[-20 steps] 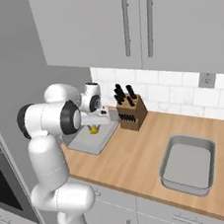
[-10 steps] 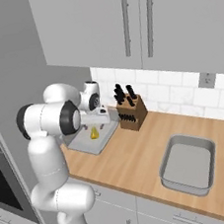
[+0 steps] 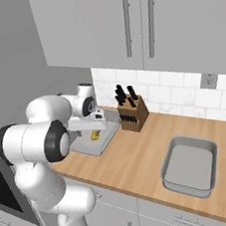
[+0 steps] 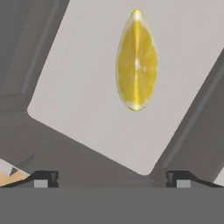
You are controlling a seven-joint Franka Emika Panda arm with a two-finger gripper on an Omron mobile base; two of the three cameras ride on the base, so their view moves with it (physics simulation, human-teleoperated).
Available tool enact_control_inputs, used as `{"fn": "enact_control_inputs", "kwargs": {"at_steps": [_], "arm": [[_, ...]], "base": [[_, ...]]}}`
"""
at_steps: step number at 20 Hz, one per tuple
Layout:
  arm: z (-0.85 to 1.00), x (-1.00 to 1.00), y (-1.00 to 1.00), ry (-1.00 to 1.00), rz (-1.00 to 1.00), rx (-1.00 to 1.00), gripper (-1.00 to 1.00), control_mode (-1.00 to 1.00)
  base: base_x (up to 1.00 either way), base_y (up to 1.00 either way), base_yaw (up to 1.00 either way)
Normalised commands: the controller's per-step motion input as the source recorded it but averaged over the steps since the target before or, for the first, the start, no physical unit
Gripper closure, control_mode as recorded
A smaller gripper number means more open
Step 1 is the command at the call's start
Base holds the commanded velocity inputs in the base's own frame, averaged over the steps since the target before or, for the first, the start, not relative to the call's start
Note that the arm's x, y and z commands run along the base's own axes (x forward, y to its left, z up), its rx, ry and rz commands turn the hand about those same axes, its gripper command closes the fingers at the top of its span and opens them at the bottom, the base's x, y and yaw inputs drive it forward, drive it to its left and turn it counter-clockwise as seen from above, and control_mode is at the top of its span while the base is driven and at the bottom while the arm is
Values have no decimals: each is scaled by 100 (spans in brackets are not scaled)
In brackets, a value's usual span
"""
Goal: Place one lemon wedge and one fish in each tupperware on the nearby counter, to pack two identical lunches.
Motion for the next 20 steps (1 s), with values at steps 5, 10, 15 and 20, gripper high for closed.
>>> {"fn": "enact_control_inputs", "kwargs": {"at_steps": [5, 10, 15, 20], "arm": [[40, -94, 3, -1, 0, 0, -100, -100], [99, -76, 0, -1, 0, 0, -100, -100], [78, -94, 0, -2, 0, 0, -100, -100], [16, -100, 0, -11, 0, 0, -100, -100]], "base": [[0, 0, 0], [0, 0, 0], [0, 0, 0], [0, 0, 0]]}}
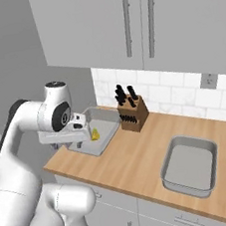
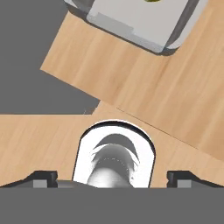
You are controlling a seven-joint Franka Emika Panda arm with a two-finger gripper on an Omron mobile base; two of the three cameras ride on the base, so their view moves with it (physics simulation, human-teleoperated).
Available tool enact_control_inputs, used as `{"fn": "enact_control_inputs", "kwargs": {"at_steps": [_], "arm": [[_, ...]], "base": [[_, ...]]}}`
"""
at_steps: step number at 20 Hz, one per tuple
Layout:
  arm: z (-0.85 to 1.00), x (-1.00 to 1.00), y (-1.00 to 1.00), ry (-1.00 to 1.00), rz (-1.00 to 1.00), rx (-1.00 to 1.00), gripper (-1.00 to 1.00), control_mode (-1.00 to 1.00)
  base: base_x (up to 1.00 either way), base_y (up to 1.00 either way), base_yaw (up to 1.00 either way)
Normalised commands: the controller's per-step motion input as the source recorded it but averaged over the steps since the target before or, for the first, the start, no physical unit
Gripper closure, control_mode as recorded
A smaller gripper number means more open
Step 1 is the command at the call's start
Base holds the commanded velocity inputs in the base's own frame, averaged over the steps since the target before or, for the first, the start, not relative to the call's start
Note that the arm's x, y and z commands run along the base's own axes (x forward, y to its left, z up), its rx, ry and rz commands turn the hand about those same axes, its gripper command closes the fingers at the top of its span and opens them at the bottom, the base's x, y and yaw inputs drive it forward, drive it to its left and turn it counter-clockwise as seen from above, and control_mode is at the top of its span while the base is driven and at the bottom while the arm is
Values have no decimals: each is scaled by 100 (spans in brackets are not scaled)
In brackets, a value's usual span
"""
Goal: Place one lemon wedge and one fish in each tupperware on the nearby counter, to pack two identical lunches.
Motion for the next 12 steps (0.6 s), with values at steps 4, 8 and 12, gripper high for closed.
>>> {"fn": "enact_control_inputs", "kwargs": {"at_steps": [4, 8, 12], "arm": [[0, -97, 10, -3, 0, -1, -100, -100], [0, -50, 4, -4, 0, -2, -100, -100], [0, 0, 0, 0, 0, 0, -100, -100]], "base": [[0, 0, 0], [0, 0, 0], [0, 0, 0]]}}
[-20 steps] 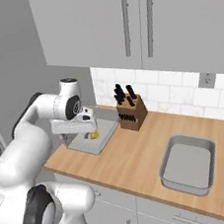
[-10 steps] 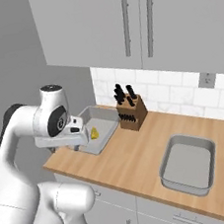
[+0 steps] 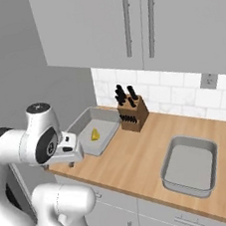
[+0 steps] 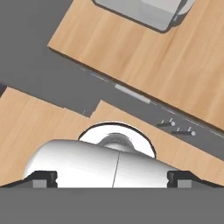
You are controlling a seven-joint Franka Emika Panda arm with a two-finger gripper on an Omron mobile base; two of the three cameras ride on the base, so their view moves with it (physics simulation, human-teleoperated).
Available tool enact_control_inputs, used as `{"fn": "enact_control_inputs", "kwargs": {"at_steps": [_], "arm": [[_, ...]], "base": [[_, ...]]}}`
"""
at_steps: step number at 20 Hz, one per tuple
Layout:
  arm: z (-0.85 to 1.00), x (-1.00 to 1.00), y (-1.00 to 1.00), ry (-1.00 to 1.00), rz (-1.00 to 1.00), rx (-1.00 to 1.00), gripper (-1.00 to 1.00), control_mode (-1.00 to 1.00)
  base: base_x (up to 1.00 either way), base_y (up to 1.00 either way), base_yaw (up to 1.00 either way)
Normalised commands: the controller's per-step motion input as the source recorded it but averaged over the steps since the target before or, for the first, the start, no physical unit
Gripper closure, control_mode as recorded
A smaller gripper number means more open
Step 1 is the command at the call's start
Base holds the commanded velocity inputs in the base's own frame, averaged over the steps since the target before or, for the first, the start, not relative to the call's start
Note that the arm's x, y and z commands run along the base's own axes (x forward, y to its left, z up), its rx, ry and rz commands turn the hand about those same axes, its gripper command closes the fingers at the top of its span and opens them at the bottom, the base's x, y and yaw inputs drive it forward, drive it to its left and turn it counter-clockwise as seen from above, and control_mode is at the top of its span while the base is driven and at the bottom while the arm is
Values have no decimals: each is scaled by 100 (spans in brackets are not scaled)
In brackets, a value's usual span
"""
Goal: Place one lemon wedge and one fish in each tupperware on the nearby counter, to pack two identical lunches.
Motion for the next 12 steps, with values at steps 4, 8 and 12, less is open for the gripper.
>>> {"fn": "enact_control_inputs", "kwargs": {"at_steps": [4, 8, 12], "arm": [[0, 0, 0, 0, 0, 0, -100, 100], [0, 0, 0, 0, 0, 0, -100, 100], [0, 0, 0, 0, 0, 0, -100, 100]], "base": [[-11, 5, 1], [-94, 53, 19], [-98, 86, 41]]}}
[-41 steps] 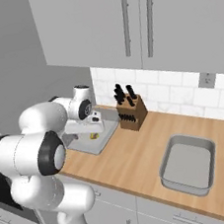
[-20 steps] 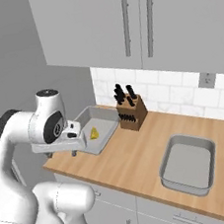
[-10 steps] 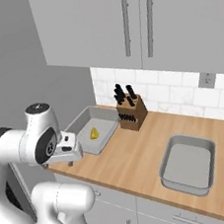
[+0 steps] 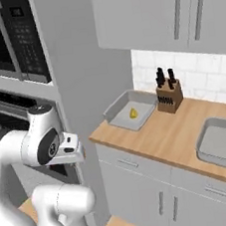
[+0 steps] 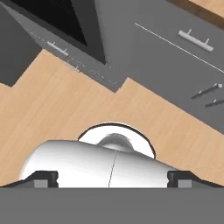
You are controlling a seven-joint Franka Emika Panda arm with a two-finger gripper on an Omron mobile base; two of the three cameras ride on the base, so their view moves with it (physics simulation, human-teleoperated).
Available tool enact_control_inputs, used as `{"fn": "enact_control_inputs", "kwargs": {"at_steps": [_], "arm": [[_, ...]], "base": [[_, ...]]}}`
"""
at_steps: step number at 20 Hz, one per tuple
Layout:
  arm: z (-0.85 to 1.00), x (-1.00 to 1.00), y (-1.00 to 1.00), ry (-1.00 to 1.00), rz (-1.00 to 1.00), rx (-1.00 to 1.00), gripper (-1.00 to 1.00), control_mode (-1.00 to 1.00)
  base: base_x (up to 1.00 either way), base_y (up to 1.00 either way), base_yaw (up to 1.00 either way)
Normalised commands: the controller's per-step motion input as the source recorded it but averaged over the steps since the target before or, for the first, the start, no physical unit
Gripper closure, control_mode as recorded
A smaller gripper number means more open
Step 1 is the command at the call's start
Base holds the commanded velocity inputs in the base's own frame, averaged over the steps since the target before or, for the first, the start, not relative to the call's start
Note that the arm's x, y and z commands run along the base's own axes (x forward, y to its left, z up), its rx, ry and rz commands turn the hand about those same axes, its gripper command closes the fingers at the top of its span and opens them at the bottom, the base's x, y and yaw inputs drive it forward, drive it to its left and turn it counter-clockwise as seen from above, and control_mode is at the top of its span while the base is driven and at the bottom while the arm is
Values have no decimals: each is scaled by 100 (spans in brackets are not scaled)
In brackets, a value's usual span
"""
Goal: Place one lemon wedge and one fish in each tupperware on the nearby counter, to pack two identical lunches.
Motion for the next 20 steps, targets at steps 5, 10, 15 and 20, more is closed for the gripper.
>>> {"fn": "enact_control_inputs", "kwargs": {"at_steps": [5, 10, 15, 20], "arm": [[0, 0, 0, 0, 0, 0, -100, 100], [0, 0, 0, 0, 0, 0, -100, 100], [0, 0, 0, 0, 0, 0, -100, 100], [0, 0, 0, 0, 0, 0, -100, 100]], "base": [[-13, 91, 85], [-2, 90, 86], [12, 93, 76], [27, 85, 73]]}}
